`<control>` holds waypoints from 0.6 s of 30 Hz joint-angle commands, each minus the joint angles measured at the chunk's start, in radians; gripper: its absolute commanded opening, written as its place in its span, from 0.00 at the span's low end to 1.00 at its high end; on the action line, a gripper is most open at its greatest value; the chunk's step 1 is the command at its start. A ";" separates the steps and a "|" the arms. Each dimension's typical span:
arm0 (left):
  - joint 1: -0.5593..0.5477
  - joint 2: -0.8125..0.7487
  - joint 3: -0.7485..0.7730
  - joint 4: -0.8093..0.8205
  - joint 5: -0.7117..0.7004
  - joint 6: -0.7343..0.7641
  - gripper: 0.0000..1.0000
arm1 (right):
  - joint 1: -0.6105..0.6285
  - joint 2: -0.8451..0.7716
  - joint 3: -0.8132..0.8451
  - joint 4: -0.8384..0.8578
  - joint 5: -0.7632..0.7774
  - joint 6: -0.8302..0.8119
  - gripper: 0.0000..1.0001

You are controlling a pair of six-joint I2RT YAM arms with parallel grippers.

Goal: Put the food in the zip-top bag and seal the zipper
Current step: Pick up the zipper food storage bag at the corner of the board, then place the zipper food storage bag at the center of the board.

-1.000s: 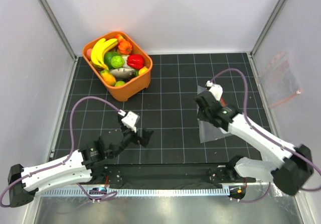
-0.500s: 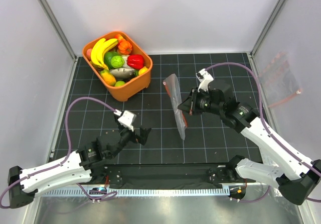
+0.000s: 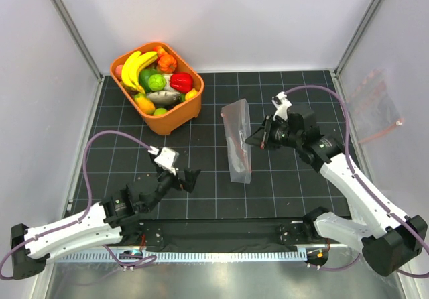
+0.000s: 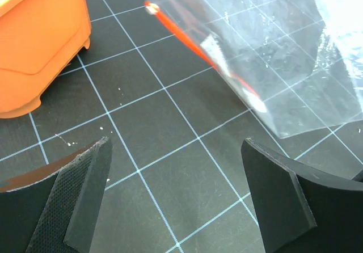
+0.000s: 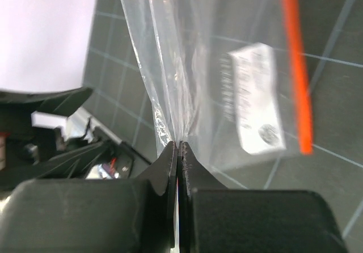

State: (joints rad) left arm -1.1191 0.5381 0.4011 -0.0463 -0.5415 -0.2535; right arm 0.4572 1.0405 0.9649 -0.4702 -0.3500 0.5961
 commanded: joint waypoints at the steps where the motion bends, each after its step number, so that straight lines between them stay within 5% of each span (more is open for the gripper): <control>1: -0.002 -0.003 0.004 0.013 -0.023 0.007 1.00 | 0.012 0.001 0.069 0.065 -0.125 0.005 0.01; 11: -0.002 -0.003 0.001 0.013 -0.041 0.005 1.00 | 0.208 0.049 0.231 0.025 -0.084 0.024 0.01; 18: -0.002 -0.012 -0.001 0.010 -0.058 0.002 1.00 | 0.209 0.043 0.302 -0.085 0.020 -0.011 0.01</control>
State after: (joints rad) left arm -1.1191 0.5381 0.4011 -0.0513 -0.5655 -0.2535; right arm 0.6662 1.0992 1.2205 -0.4904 -0.3996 0.6071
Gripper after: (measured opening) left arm 0.996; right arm 0.036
